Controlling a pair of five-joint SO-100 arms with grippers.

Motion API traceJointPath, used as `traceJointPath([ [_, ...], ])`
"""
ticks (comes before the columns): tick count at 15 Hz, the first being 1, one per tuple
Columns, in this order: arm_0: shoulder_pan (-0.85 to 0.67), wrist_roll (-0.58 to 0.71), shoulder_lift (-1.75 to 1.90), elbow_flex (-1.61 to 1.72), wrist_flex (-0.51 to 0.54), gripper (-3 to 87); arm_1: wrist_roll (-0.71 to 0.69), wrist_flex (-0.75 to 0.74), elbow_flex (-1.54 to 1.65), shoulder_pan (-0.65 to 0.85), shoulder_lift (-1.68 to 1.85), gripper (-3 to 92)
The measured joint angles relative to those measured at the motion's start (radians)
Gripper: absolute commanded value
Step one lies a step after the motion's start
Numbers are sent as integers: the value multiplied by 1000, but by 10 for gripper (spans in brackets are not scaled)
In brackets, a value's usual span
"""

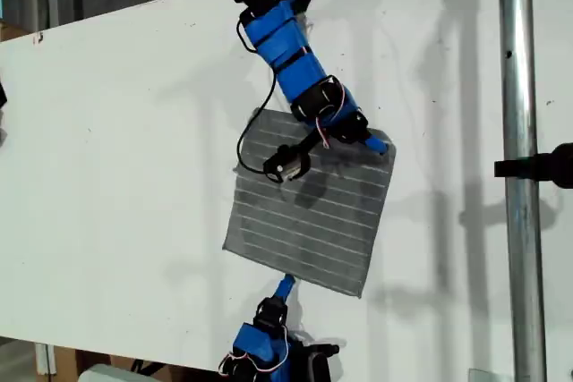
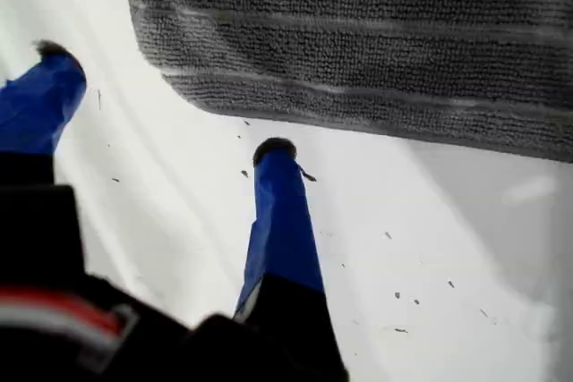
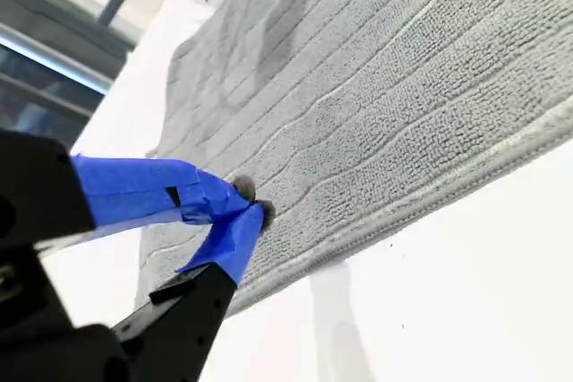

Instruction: Grasp corners of a towel and fold twice.

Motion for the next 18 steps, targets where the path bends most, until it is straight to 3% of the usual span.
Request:
traceJointPath([
  [2, 2, -9, 0, 0, 0, -28, 2, -15, -48, -6, -91, 356],
  [3, 2, -9, 0, 0, 0, -28, 3, -17, -64, -6, -112, 300],
  [5, 2, -9, 0, 0, 0, -28, 3, -25, -75, -6, -114, 2],
  [11, -2, -17, 0, -14, -2, -29, -37, -80, -107, 28, -44, -2],
  [14, -25, -80, -41, -110, 38, -29, -78, -115, -107, 52, 48, -2],
  [18, 83, -2, -718, -736, 152, -29, -86, -115, -107, 75, 49, -2],
])
